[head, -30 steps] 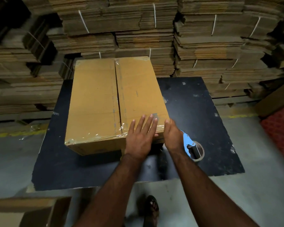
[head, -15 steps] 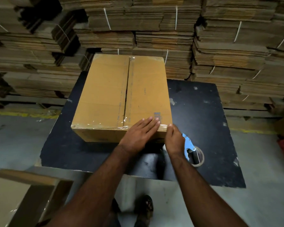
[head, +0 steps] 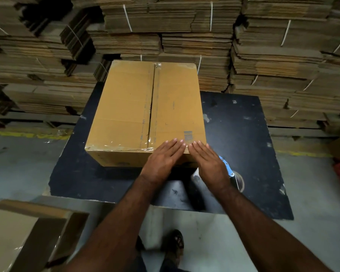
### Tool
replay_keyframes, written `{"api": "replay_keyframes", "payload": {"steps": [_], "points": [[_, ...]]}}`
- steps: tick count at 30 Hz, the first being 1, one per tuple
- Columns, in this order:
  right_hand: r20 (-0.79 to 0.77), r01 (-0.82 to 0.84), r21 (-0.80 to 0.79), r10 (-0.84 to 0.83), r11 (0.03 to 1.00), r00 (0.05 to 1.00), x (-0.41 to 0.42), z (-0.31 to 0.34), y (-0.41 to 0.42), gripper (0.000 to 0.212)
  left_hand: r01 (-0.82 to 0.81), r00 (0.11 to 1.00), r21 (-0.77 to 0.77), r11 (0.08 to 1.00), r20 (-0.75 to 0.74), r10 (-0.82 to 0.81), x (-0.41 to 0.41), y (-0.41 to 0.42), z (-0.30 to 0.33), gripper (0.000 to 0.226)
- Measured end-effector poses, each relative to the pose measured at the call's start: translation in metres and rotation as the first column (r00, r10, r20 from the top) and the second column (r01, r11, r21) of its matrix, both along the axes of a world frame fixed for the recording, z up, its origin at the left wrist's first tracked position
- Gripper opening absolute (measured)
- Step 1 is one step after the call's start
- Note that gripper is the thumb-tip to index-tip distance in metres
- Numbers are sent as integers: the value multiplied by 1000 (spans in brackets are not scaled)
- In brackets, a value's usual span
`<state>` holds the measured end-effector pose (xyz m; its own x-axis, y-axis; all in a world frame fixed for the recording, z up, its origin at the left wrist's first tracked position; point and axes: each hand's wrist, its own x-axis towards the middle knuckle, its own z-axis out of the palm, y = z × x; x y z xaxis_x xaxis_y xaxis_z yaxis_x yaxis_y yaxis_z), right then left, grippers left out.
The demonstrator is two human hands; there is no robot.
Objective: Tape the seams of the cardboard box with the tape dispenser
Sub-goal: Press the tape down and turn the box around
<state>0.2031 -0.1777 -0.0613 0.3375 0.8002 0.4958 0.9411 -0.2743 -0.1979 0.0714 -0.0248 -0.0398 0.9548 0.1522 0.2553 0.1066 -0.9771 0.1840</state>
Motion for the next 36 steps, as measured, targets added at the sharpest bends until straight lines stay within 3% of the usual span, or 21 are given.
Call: {"api": "replay_keyframes", "payload": {"steps": [3, 6, 8, 11, 13, 15, 17, 18, 19, 21, 23, 26, 28, 31, 33, 36], "points": [[-23, 42, 15, -41, 999, 999, 9, 6, -6, 31, -41, 999, -43, 998, 0, 41, 5, -13, 1, 78], [-27, 98, -148, -103, 984, 994, 18, 5, 0, 44, -95, 995, -35, 995, 2, 95, 22, -23, 0, 59], [-96, 137, -180, -157, 974, 983, 13, 7, -1, 48, -93, 995, -16, 996, -35, 92, 28, -21, 1, 67], [-326, 195, -128, -227, 972, 918, -5, 15, -6, 72, 17, 995, -55, 998, -100, -22, 26, -16, 5, 86], [-480, 257, -48, -248, 965, 841, -12, 22, -12, 62, 62, 990, -77, 995, -119, -71, 23, -19, 10, 95], [-706, 364, -27, -275, 931, 653, -12, 30, -14, 44, 64, 994, -64, 996, -83, -69, 26, -27, 11, 73], [-936, 414, -34, -174, 909, 305, -13, 37, -13, 33, -33, 997, -21, 999, -66, 32, 36, -39, 7, 56], [-992, 404, -7, -58, 915, 114, -13, 39, -12, 32, -86, 991, -10, 996, -105, 85, 43, -45, 7, 60], [-999, 385, 23, 32, 922, -17, -11, 40, -12, 40, -128, 981, 11, 992, -144, 129, 49, -49, 7, 64], [-978, 373, 54, 124, 926, -166, -5, 41, -15, 68, -130, 966, 56, 990, -220, 139, 60, -51, 8, 69], [-961, 409, 34, 143, 912, -238, 3, 38, -21, 91, -40, 959, 87, 995, -277, 63, 65, -48, 12, 72], [-978, 446, -49, 48, 894, -204, 8, 36, -17, 93, 3, 963, 7, 1000, -268, -1, 62, -37, 26, 70], [-994, 469, -108, -106, 876, -32, 9, 43, -4, 82, -71, 974, -134, 988, -222, 40, 55, -23, 39, 67], [-839, 475, -199, -400, 857, 370, 19, 54, 20, 41, -179, 977, -287, 941, -168, 134, 40, 10, 57, 55], [-754, 435, -237, -447, 869, 481, 23, 59, 39, 36, -280, 957, -292, 915, -155, 243, 26, 35, 65, 45], [-651, 417, -315, -514, 853, 559, 29, 64, 65, 34, -479, 878, -217, 850, -126, 462, 8, 77, 75, 43]]}}
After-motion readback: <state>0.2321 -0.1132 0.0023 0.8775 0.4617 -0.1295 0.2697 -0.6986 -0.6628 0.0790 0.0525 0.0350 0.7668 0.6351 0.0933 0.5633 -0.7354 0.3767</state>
